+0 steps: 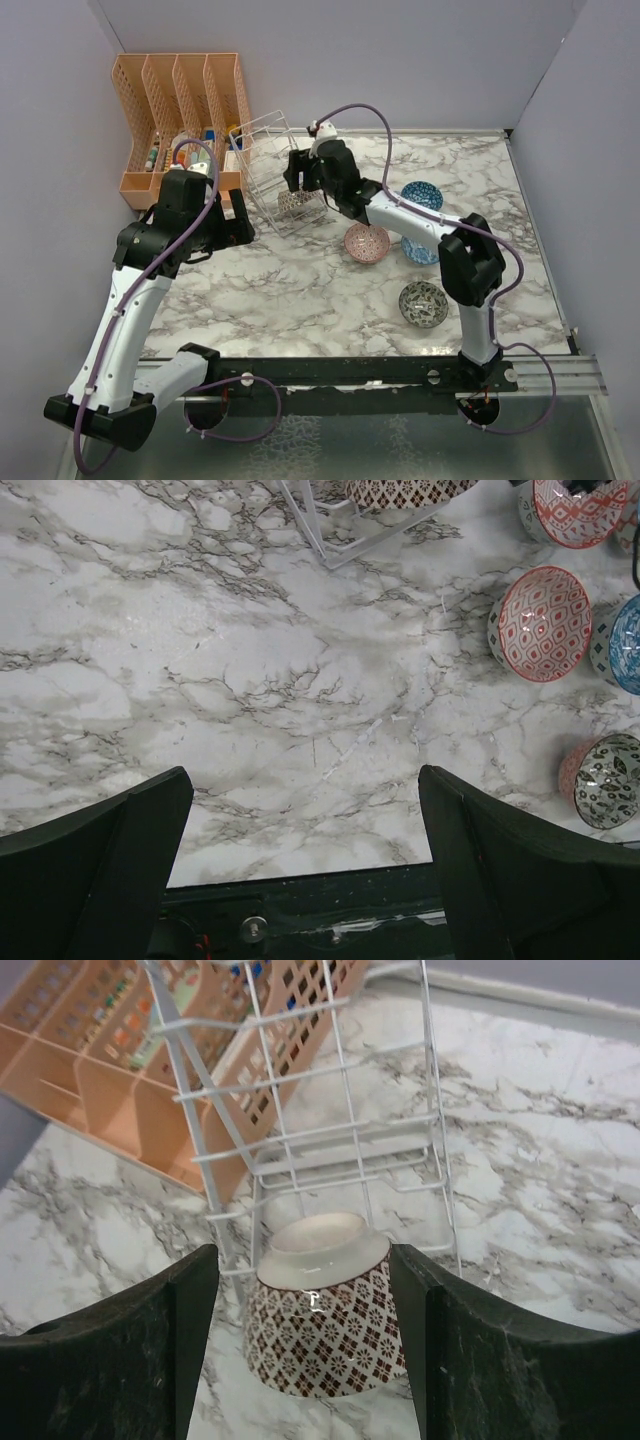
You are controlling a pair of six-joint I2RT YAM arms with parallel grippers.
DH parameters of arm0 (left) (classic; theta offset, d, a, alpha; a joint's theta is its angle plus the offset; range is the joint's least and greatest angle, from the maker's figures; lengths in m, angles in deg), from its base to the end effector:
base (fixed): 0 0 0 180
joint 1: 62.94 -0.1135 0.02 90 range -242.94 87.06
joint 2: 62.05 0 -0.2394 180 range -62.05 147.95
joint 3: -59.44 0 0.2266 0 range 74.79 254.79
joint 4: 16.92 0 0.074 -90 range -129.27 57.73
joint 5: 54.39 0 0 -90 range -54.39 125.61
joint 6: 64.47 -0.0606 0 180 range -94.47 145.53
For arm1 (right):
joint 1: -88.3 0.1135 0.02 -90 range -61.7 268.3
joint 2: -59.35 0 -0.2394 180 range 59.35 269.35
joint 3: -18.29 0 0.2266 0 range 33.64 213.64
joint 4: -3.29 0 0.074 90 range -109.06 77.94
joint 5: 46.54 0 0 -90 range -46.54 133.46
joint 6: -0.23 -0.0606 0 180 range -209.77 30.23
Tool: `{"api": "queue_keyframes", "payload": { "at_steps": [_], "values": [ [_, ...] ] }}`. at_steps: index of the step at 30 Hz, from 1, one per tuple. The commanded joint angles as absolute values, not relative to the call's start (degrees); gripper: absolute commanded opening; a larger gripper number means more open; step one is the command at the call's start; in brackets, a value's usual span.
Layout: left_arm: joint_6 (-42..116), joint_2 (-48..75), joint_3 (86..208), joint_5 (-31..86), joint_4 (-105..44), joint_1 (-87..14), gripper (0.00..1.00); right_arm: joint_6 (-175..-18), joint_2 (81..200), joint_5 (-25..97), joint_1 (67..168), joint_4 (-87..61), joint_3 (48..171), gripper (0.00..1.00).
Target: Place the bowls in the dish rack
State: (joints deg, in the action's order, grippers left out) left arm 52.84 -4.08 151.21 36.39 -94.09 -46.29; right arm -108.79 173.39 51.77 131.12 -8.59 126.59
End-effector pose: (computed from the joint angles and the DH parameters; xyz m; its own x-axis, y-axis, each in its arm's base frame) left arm 0.1719 -0.0505 0.3501 -0.7117 -0.2660 -0.6502 -0.0557 0.9440 -0.3252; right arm 0.3512 0.3135 0.2689 -0.3962 0.0725 -0.9153 -0.4680 0.8417 0.2692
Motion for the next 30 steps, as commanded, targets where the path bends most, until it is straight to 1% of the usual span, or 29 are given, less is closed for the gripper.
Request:
{"api": "queue_keyframes", "payload": {
  "at_steps": [1,7,12,20,30],
  "values": [
    [52.80,-3.84,151.82,38.20,-94.60,-45.89,0.99,-106.42,177.14,51.54,131.36,-12.05,126.73,0.69],
    [53.33,-3.34,151.78,37.96,-94.47,-45.94,0.99,-104.46,180.57,51.66,131.35,-13.47,129.54,0.70],
    [53.32,-3.08,151.79,38.02,-94.48,-45.90,0.99,-105.14,181.62,51.42,131.36,-13.98,129.53,0.70],
    [52.97,-3.17,151.78,38.02,-94.33,-45.94,0.99,-106.64,180.38,51.06,131.25,-12.99,127.98,0.70],
    [52.88,-3.44,151.87,37.93,-93.98,-45.95,0.99,-106.84,177.97,49.65,130.85,-13.31,132.74,0.74]
  ]
}}
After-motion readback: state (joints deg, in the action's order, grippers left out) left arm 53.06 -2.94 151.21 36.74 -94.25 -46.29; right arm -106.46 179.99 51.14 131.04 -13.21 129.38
